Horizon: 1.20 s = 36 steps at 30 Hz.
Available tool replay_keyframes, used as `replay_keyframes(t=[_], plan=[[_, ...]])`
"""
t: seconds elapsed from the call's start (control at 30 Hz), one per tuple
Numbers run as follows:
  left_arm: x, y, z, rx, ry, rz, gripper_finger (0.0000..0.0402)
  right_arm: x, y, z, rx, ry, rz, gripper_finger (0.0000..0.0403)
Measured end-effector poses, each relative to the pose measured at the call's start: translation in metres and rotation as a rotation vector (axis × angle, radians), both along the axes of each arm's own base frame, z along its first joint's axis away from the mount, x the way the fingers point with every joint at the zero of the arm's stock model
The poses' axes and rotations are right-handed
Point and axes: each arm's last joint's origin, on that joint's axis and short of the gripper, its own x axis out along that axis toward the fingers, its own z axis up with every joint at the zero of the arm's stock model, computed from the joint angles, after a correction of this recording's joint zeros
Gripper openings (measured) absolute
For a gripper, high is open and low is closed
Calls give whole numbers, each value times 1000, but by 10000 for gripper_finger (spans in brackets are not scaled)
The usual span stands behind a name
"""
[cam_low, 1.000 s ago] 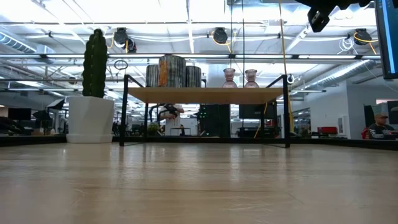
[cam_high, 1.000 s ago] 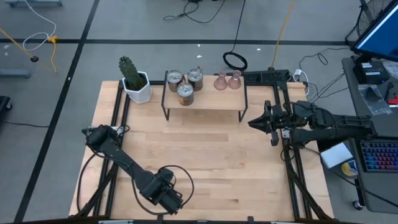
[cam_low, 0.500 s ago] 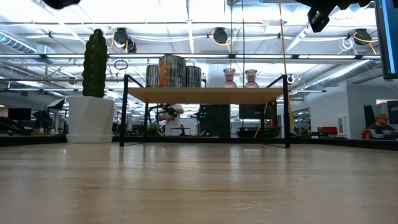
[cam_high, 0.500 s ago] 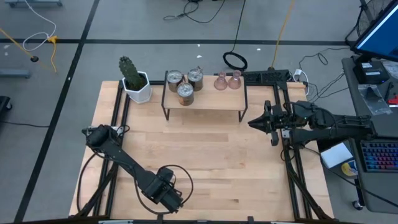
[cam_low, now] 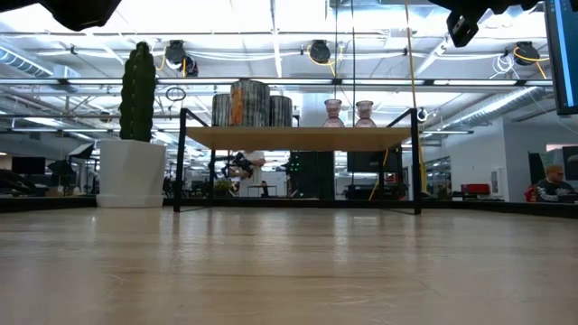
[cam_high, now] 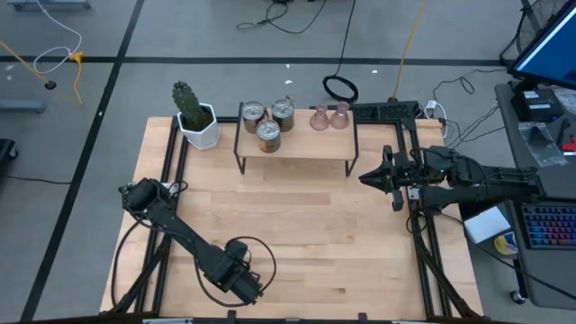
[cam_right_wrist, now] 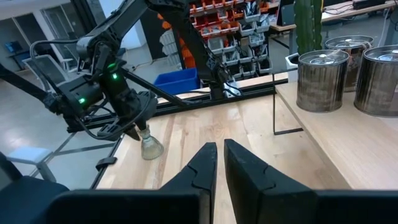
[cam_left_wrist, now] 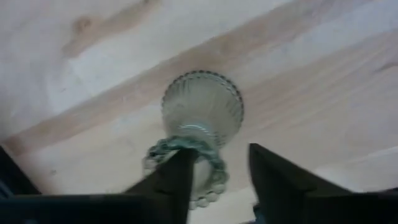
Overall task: Pick & Place candle stick holders
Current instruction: Put the green glass candle holder on the shelf
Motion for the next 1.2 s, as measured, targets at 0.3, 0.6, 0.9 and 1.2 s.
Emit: replay_keyframes(t=[0.3,0.6,0.9,1.2], plan=[[2,5,0,54,-19,9,30,0,0,0,-19,-1,2,20],[19,34,39,99,-291,-23,21,3,4,4,8,-42,145,22],[42,84,86,184,-604,-88,21,17,10,1,-1,-41,373,38],[75,125,104,213,-819,-192,21,43,14,-17,-4,80,406,98]])
